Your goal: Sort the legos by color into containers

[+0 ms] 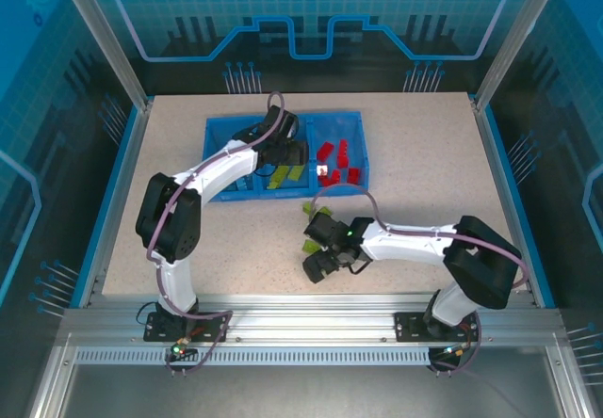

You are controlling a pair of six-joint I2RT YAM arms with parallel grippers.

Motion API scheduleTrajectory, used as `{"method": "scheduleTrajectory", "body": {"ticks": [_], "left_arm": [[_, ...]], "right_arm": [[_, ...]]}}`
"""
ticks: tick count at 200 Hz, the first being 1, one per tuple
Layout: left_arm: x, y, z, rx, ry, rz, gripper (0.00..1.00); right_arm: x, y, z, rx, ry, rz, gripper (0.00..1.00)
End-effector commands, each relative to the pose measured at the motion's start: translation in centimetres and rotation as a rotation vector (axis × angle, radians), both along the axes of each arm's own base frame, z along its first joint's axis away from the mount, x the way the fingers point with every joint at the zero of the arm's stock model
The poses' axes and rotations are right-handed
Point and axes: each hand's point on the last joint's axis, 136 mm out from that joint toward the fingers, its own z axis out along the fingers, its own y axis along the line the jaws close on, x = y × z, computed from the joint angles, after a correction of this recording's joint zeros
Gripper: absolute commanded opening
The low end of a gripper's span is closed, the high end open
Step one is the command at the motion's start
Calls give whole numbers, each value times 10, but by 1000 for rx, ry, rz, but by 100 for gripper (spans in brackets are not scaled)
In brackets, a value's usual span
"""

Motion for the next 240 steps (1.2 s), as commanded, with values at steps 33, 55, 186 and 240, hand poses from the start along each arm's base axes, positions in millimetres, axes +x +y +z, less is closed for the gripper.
{"method": "scheduleTrajectory", "body": {"ticks": [33,55,186,240], "left_arm": [[-10,-2,42,-106,-51,3,92],[-18,3,58,-128,-79,18,99],[-72,62,63,-77,-99,147,99],[-105,90,25,-29,-14,218,99]], "right_arm": [[0,4,-8,-114,-8,-13,98],[0,-3,-15,-180,5,-19,92],[10,1,32,-56,-35,-16,62],[70,22,95,119,-129,-31,63]]}}
